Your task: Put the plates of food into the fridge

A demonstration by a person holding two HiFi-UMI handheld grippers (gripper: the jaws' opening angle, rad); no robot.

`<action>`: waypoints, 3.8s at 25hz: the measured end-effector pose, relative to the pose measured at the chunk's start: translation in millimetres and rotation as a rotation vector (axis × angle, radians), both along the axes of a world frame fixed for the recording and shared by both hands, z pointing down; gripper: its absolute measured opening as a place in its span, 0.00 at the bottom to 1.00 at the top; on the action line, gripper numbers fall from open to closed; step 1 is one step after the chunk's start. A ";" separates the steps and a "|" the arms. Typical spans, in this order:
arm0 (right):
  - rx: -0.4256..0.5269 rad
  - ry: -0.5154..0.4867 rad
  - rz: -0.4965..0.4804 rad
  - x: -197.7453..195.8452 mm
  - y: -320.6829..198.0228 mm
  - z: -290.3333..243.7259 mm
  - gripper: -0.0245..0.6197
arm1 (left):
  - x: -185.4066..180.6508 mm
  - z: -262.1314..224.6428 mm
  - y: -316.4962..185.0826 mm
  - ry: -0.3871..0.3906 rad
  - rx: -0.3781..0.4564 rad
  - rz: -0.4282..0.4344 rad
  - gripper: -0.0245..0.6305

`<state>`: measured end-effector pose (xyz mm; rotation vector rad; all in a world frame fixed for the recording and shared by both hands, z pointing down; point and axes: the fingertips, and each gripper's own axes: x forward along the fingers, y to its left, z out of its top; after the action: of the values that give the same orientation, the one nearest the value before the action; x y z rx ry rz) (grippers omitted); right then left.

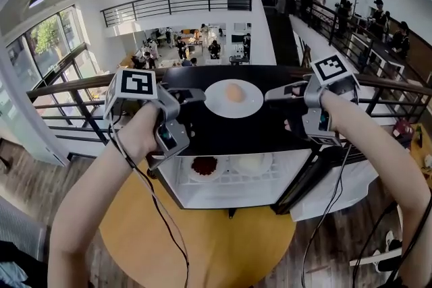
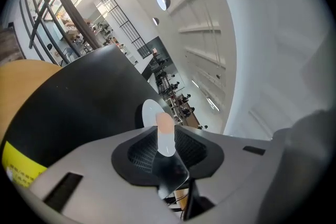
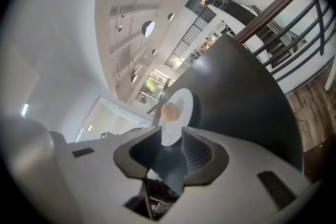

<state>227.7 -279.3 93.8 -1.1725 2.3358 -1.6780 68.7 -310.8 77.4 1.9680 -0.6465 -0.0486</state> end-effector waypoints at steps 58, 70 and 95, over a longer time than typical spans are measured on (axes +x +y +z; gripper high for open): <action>-0.217 0.100 -0.245 -4.0 -58.0 37.1 0.11 | 27.9 46.5 -33.5 -0.182 -0.327 0.169 0.09; -0.212 0.013 -0.249 -2.9 -62.1 38.1 0.09 | 28.3 48.2 -35.2 -0.090 -0.349 0.177 0.08; -0.046 -0.176 -0.224 -10.6 16.7 -24.5 0.07 | 21.2 -2.4 41.0 0.085 -0.271 0.211 0.07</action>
<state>217.1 -262.6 69.3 -0.7550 2.4037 -1.8266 89.9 -269.8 75.1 1.7510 -0.3666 0.0807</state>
